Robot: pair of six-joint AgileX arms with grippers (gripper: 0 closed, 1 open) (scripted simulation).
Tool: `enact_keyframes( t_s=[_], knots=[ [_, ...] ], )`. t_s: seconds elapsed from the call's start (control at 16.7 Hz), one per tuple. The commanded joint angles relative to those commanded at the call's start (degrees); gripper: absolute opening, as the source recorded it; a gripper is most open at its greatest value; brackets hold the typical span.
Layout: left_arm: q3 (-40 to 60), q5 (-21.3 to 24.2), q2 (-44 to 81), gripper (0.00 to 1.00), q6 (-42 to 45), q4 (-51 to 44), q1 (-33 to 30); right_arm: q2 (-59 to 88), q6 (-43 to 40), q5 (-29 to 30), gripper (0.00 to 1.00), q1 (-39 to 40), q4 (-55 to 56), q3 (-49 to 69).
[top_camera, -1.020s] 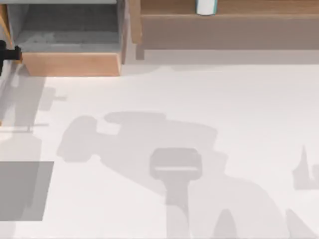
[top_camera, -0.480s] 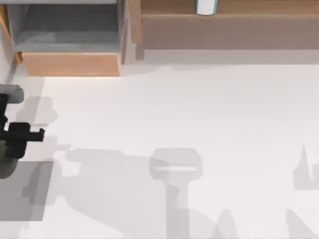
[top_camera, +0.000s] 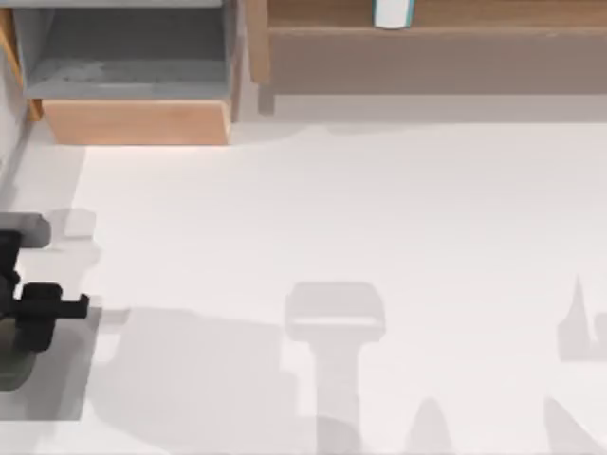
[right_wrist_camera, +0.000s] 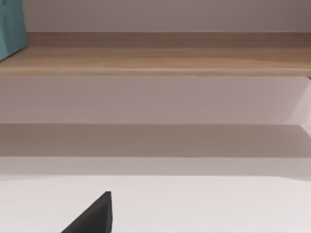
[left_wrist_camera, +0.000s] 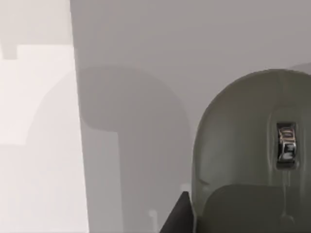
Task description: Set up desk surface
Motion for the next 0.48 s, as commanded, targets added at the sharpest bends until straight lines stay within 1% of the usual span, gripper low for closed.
enact_keyframes(
  t_s=[0.3,0.48],
  knots=[
    [0.4,-0.3,0.3,0.00,0.1,0.2,0.3,0.0,0.0,0.0,1.00,0.0,0.0,0.0],
    [2.3,-2.3,0.6,0.00,-0.2,3.2,0.7,0.0,0.0,0.0,1.00,0.0,0.0,0.0]
  ],
)
